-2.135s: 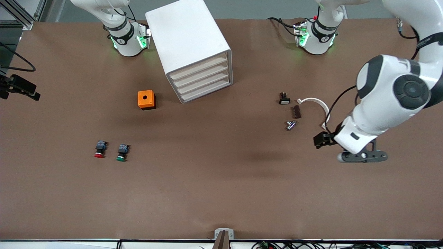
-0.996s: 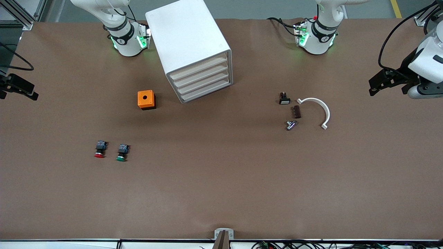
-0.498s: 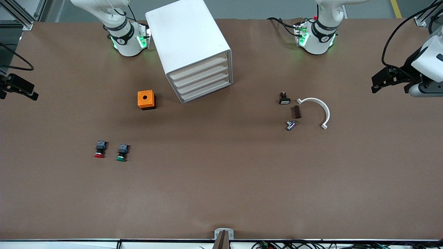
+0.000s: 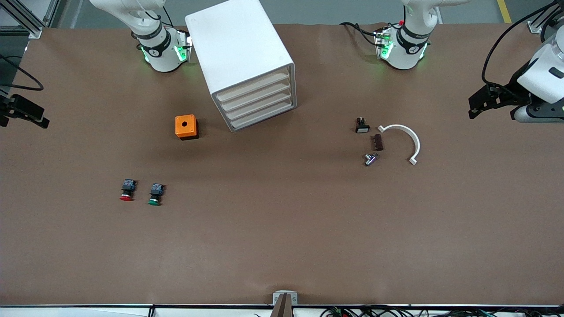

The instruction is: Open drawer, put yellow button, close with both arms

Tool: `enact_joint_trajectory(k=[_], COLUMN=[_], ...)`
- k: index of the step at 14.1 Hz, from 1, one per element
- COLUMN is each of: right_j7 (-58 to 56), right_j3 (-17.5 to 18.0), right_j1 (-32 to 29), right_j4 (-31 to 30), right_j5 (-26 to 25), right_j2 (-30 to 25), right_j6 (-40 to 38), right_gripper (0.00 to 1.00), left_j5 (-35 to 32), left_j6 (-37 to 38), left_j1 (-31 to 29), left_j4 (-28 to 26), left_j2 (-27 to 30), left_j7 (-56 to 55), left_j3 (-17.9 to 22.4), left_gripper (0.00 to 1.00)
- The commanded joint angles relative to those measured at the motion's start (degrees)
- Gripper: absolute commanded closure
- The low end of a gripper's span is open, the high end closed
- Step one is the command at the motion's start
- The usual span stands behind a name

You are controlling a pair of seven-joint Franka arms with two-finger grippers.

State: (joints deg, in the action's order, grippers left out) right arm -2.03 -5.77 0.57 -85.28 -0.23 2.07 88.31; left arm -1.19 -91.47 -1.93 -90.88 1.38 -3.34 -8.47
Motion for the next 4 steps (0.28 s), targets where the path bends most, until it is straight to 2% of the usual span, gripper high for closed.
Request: enact_joint_trajectory(k=[1,4], right_j7=[-0.34,-0.6], right_j3=[0.5,0.5], right_j1=[-0.75,-0.57], right_j4=[0.99,0.99], right_j5=[-0.38,-0.38], right_j2=[0.48,0.48], right_j6=[-0.42,-0.6], right_gripper=[0.0,0.0], left_j5=[0.84,0.49], left_j6=[-0.64,-0.81], left_j1=[-0.35,-0.27], left_j4=[0.35,0.44], left_j2=[0.02,-0.06], left_j7=[0.0,-0.53], left_j3=[0.12,0.2], left_gripper=[0.0,0.0])
